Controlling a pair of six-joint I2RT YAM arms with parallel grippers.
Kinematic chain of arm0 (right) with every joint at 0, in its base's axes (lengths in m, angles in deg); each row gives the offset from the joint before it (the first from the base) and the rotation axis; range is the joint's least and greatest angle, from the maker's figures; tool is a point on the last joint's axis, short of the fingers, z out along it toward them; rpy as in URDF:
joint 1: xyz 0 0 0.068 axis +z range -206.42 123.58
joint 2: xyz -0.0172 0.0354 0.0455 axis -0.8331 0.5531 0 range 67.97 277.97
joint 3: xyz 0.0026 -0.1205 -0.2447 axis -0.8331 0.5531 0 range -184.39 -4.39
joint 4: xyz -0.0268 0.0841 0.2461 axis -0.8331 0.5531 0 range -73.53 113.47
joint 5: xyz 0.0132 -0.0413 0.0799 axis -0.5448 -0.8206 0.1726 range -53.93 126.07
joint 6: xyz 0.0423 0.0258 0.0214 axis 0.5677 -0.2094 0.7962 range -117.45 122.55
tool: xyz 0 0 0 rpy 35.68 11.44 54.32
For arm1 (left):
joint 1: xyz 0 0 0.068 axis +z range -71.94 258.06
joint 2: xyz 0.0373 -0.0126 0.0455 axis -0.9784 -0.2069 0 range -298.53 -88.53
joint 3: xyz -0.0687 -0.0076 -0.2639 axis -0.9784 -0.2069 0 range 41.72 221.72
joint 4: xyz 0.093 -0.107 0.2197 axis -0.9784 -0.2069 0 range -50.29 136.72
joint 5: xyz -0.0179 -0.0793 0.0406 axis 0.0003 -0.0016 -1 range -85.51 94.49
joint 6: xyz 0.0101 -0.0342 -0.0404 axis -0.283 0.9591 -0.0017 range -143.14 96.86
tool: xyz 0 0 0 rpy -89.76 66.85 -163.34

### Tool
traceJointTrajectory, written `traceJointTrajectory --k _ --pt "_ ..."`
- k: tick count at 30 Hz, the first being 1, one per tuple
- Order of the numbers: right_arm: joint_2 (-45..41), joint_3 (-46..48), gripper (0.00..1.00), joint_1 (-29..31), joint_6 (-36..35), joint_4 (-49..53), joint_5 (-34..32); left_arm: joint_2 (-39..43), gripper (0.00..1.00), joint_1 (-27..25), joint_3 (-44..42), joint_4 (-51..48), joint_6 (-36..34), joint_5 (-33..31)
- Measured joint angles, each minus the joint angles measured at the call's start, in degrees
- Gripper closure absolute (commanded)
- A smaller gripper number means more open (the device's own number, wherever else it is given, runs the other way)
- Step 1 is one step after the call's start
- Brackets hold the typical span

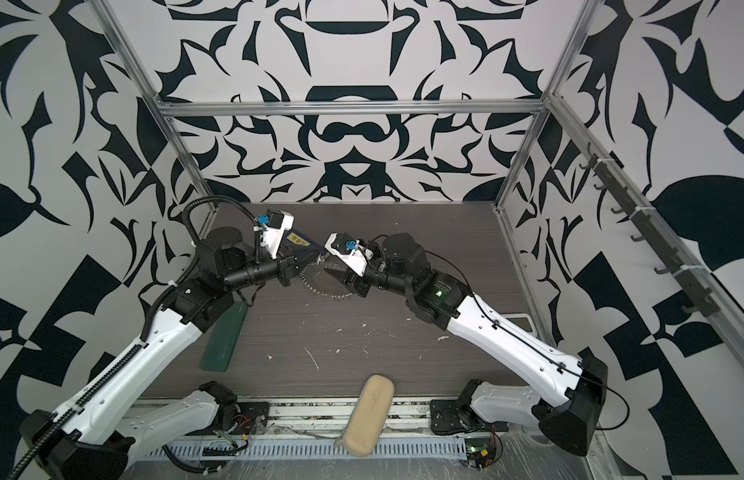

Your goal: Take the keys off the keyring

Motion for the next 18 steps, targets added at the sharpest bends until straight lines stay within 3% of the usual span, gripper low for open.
traceJointTrajectory --k 18 --pt "3.9 1.6 0.46 3.8 -0.9 -4.1 -8.1 -0.3 1.0 -2.1 1.8 -0.5 -0.4 -2.4"
